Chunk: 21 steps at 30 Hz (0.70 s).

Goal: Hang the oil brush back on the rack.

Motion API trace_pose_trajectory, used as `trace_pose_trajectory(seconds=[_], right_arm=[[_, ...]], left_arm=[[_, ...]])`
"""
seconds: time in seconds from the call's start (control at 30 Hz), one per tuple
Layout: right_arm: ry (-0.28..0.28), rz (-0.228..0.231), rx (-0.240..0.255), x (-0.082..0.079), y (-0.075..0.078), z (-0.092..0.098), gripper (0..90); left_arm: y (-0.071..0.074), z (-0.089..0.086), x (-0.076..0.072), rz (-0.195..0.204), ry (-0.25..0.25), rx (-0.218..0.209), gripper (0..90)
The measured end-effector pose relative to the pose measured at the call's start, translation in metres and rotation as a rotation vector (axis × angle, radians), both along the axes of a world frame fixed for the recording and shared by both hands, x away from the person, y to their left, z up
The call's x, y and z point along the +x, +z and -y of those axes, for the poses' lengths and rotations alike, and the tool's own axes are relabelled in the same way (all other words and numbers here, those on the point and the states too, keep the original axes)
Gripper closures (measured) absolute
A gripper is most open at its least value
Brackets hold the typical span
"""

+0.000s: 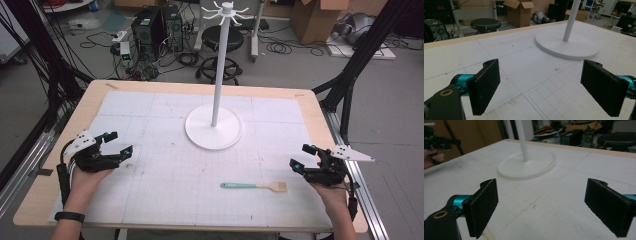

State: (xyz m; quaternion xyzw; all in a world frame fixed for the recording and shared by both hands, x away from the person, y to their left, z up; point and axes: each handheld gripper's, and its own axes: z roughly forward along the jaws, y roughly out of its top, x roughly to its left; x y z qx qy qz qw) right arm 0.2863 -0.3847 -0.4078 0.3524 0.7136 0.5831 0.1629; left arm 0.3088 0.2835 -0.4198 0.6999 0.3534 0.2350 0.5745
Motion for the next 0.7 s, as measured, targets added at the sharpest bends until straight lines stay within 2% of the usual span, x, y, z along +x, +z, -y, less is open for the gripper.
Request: trace_pose_trajectory(seconds=[0.17,0.3,0.5,0.7], right_arm=[[0.097,-0.010,-0.062,0.001,-0.002,-0.017,10.8],[0.161,-0.021,-0.106,0.003,-0.006,-0.030,10.8],[0.220,-0.045,-0.132,0.004,-0.010,-0.044,10.8],[0.314,-0.075,-0.165,0.005,-0.016,-0.060,11.1]], left_arm=[[-0.001,0.000,0.001,-0.011,0.001,0.009,16.6],[-0.002,0.001,0.002,-0.014,-0.003,-0.007,16.6],[-0.002,0.001,0.002,-0.015,-0.004,0.004,16.6],[-0.002,0.001,0.002,-0.014,-0.001,0.014,16.6]])
